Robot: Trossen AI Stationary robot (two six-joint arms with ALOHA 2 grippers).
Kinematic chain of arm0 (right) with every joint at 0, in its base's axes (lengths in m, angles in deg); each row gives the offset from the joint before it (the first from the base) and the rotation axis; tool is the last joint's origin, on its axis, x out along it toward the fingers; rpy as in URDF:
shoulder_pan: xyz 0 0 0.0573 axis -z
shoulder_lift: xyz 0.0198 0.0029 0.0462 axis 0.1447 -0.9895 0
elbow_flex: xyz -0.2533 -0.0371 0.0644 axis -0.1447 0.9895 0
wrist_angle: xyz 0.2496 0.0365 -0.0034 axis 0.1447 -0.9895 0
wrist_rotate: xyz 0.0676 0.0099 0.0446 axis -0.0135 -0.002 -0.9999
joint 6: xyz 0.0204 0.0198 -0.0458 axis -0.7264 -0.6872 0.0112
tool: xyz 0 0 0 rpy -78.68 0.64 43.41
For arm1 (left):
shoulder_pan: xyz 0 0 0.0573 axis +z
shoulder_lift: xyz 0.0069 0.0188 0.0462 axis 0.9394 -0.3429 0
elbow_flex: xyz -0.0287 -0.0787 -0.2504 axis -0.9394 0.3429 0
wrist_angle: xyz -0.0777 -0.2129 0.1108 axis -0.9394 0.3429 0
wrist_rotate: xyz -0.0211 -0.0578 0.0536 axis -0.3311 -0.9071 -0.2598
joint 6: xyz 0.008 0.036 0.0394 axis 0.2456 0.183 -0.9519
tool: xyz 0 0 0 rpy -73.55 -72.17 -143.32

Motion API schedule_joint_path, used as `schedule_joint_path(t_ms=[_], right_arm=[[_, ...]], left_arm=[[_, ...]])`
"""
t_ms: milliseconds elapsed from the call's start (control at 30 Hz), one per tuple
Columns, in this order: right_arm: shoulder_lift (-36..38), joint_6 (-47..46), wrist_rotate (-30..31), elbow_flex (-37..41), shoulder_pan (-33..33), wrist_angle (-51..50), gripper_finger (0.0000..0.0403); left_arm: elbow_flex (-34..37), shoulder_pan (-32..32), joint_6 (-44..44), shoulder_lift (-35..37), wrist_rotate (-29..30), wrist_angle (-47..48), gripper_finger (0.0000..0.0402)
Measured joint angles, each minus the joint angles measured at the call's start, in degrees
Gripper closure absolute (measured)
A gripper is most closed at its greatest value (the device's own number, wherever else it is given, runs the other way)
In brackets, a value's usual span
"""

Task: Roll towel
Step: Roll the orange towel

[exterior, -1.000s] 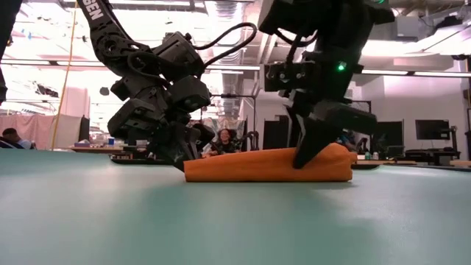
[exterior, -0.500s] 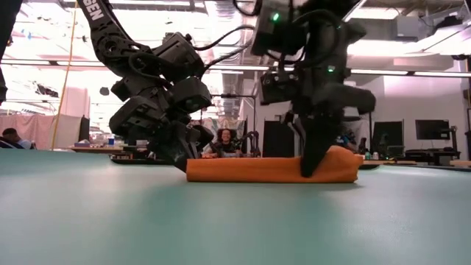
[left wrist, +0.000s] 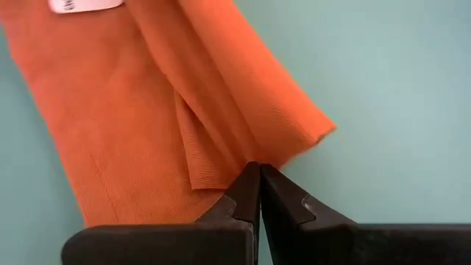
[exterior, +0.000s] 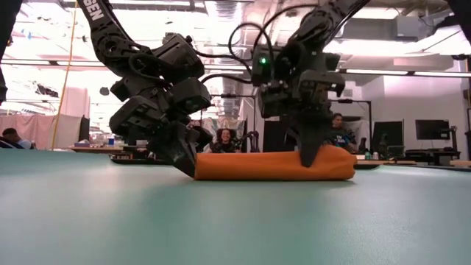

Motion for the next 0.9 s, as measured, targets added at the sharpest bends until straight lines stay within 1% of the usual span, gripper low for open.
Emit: schedule_joint_path(t_ms=[67, 233, 367, 500, 667, 733, 833, 900], right_arm=[[-0.49, 1.12, -1.68, 0.0, 1.57, -0.04, 0.0394], [-1.71, 2.09, -3.51, 0.02, 4.31, -0.04, 0.0394], [-2.02, 2.67, -9.31, -0.12, 5.78, -3.04, 0.0394], [-1.72, 2.77, -9.97, -0.33, 6.7, -5.45, 0.0394], [-4.72, 3.3, -10.75, -0.35, 7.78, -4.98, 0.0394], [-6.43, 3.52, -12.57, -0.5, 8.34, -4.86, 0.0394], [-8.98, 4.2, -17.04, -0.59, 9.19, -4.91, 0.0394], [-9.56, 4.69, -18.92, -0.53, 9.62, -4.88, 0.0394]], left_arm=[[0.0, 0.0, -0.15, 0.0, 0.01, -0.02, 0.0401], [-0.01, 0.0, -0.79, 0.0, -0.17, 0.0, 0.0401], [-0.02, 0.0, -0.85, 0.0, -0.44, 0.24, 0.0402], [-0.02, 0.01, -0.85, 0.0, -0.45, 0.44, 0.0401], [-0.02, 0.02, -0.82, 0.0, -0.58, 0.38, 0.0402], [-0.02, 0.0, -0.32, 0.0, -0.62, 0.44, 0.0402], [-0.02, -0.33, 0.89, 0.29, -0.61, 1.84, 0.0402], [-0.02, -1.0, 1.37, 1.1, -0.51, 2.98, 0.0402]])
